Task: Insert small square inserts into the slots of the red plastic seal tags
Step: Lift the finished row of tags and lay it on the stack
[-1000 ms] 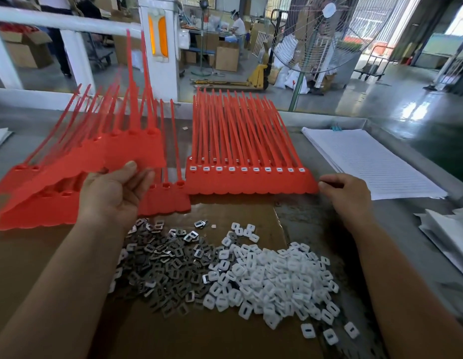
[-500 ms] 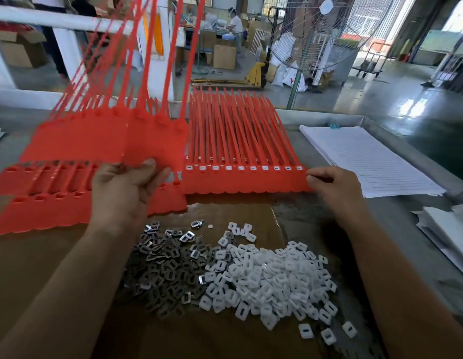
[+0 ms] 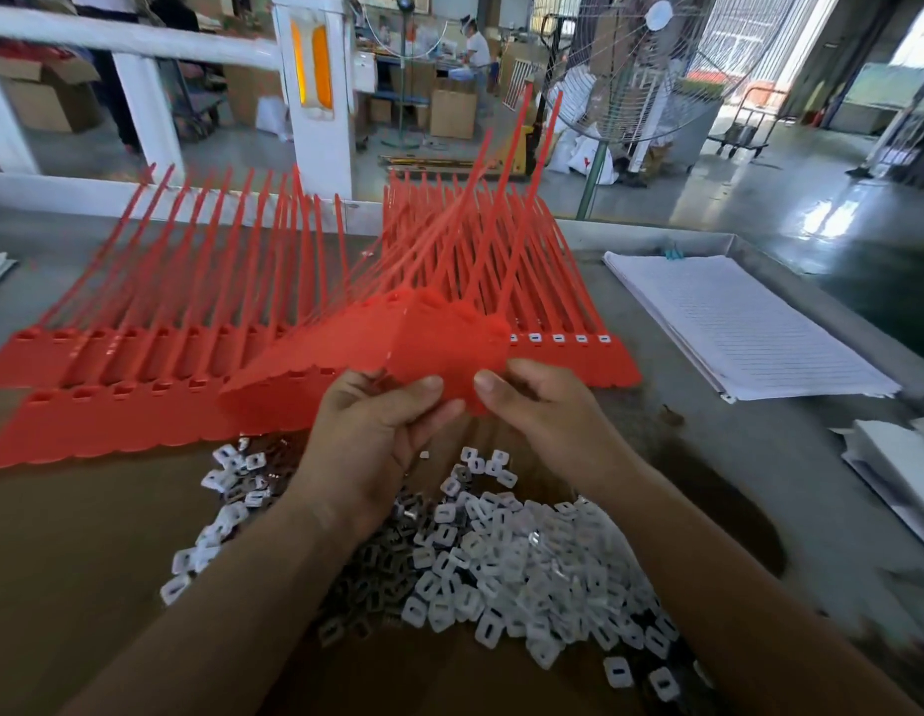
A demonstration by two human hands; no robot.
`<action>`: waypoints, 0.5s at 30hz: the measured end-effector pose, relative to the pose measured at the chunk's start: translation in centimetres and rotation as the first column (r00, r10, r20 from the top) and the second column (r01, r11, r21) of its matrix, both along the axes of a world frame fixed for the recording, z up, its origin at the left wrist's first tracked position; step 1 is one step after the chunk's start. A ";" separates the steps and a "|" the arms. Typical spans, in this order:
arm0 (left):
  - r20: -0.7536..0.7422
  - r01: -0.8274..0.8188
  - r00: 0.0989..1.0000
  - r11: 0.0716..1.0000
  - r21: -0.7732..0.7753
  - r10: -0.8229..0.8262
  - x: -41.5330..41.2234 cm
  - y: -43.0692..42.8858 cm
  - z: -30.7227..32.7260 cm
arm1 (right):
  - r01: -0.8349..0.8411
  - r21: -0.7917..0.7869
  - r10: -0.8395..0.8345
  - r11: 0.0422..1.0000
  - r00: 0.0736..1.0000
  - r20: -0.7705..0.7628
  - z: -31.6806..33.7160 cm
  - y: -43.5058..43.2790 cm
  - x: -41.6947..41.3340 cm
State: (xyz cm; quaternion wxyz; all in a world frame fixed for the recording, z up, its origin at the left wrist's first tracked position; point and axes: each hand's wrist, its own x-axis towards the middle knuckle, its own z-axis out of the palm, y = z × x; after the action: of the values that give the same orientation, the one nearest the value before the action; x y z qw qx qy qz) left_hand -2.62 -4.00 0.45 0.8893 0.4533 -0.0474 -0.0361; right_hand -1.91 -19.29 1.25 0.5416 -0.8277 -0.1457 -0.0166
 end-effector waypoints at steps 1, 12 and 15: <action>0.009 -0.001 1.000 1.000 0.009 0.001 0.0 -0.1 0.0 | 0.022 0.028 -0.022 0.999 1.000 0.004 -0.1 0.1 0.1; -0.257 -0.165 0.959 0.975 -0.151 0.123 2.0 2.3 -0.2 | 0.158 0.213 -0.148 0.964 0.987 -0.062 1.2 -2.4 0.9; -0.274 -0.368 0.903 0.925 -0.097 0.331 3.2 4.4 -0.2 | 0.222 0.188 -0.211 0.957 0.974 -0.078 1.6 -4.3 1.3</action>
State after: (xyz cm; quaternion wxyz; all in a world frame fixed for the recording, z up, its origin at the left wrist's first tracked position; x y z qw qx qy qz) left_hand 0.54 0.35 0.26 0.9109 0.3794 0.1460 0.0703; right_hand -0.62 -23.57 2.83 0.6193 -0.7815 -0.0361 -0.0664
